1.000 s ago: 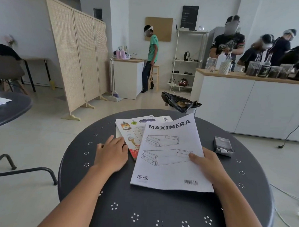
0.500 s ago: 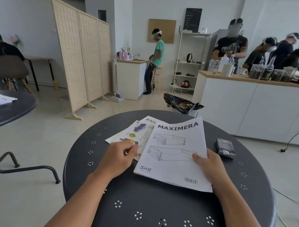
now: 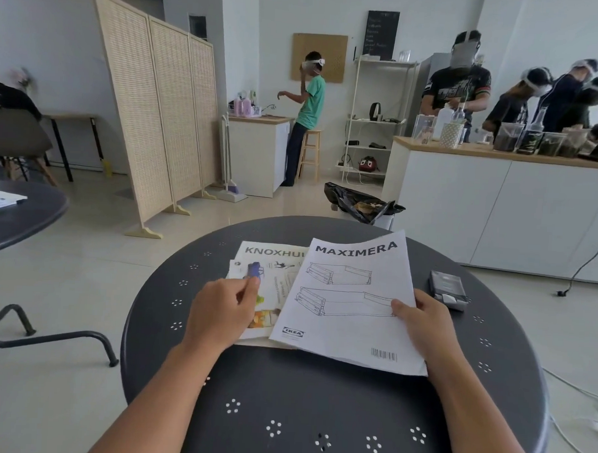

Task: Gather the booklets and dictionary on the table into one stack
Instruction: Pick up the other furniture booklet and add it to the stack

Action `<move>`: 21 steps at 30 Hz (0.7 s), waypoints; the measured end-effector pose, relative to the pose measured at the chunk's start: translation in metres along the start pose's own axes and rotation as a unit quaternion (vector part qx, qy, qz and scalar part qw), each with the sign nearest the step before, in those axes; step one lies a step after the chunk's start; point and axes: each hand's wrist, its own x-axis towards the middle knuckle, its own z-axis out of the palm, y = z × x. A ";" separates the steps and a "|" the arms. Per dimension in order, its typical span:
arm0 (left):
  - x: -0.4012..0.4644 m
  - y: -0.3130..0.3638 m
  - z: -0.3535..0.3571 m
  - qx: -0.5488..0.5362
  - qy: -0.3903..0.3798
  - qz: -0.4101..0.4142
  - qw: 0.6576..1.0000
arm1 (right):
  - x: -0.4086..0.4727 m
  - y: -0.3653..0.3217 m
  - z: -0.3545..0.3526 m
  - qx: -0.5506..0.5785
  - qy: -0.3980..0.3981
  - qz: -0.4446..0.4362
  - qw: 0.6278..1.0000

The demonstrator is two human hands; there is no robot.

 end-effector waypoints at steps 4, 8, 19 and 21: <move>0.002 -0.002 0.004 0.079 -0.087 0.003 0.993 | -0.007 -0.004 0.004 -0.031 0.004 -0.035 0.999; 0.002 -0.001 0.003 0.089 -0.148 -0.053 0.984 | -0.009 -0.008 0.003 -0.033 -0.001 -0.065 0.997; -0.001 -0.002 0.000 -0.011 -0.109 -0.069 0.992 | -0.007 -0.012 0.007 -0.039 -0.148 -0.015 0.988; 0.001 -0.006 0.002 0.014 -0.126 -0.082 0.989 | -0.006 -0.012 0.007 -0.043 -0.138 -0.010 0.989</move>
